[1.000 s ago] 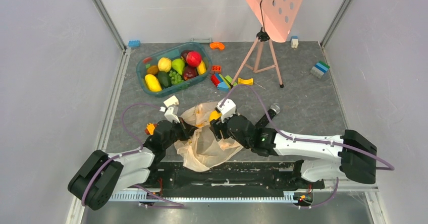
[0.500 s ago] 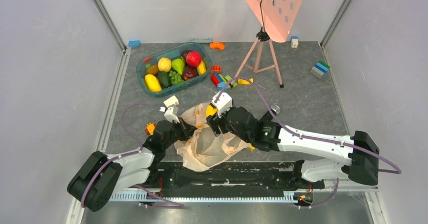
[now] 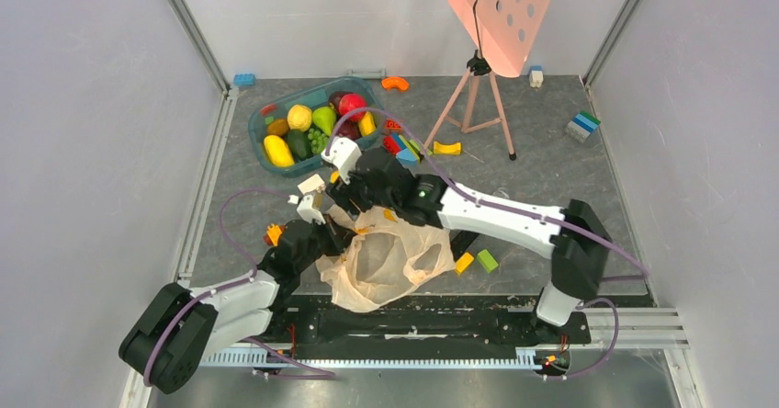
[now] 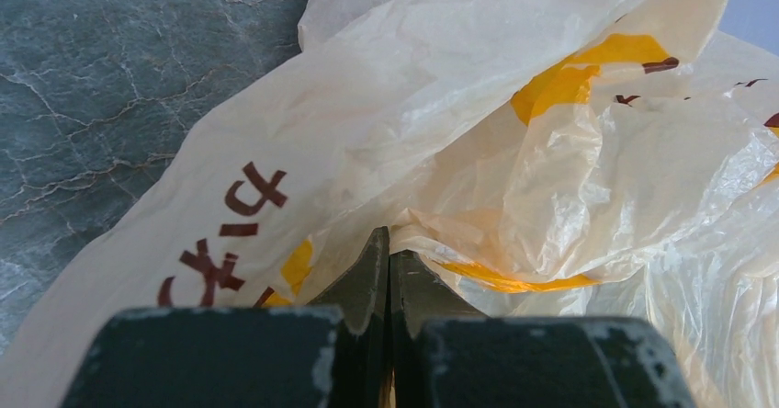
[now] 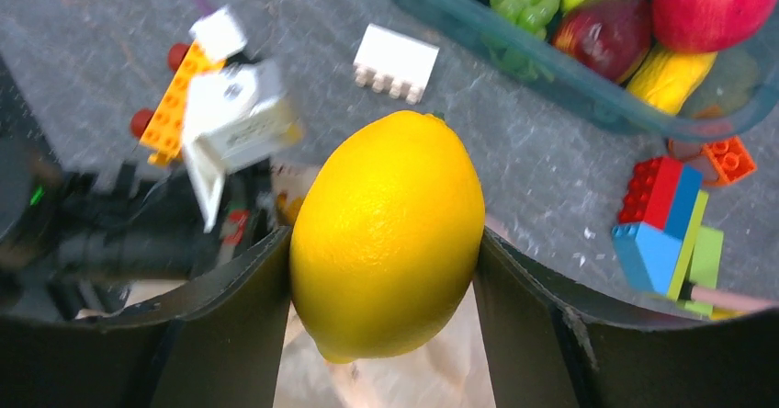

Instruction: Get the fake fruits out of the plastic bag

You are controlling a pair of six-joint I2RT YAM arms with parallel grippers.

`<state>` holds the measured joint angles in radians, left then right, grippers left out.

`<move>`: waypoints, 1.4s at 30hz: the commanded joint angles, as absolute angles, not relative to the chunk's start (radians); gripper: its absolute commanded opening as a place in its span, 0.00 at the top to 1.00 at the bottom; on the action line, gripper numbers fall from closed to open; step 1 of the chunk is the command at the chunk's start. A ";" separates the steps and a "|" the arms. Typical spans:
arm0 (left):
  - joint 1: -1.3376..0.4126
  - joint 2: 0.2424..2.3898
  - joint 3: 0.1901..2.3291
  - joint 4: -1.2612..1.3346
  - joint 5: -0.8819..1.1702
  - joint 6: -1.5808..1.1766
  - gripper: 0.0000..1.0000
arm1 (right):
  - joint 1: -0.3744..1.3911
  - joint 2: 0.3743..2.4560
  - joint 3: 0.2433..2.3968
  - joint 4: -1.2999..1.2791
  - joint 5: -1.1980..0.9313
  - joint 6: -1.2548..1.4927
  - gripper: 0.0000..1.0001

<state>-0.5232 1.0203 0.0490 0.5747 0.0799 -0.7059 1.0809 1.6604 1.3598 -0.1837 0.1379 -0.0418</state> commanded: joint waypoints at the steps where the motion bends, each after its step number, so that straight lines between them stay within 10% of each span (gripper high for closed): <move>1: -0.520 1.021 0.050 0.588 0.063 -0.707 0.98 | 1.018 1.782 1.549 -0.176 0.076 -0.112 0.34; 13: -0.520 1.061 0.064 0.607 0.085 -0.707 0.98 | 0.888 2.178 1.932 -0.113 -0.027 -0.133 0.34; 42: -0.520 1.087 0.078 0.630 0.105 -0.711 0.98 | 0.798 2.592 2.044 0.695 0.095 0.205 0.36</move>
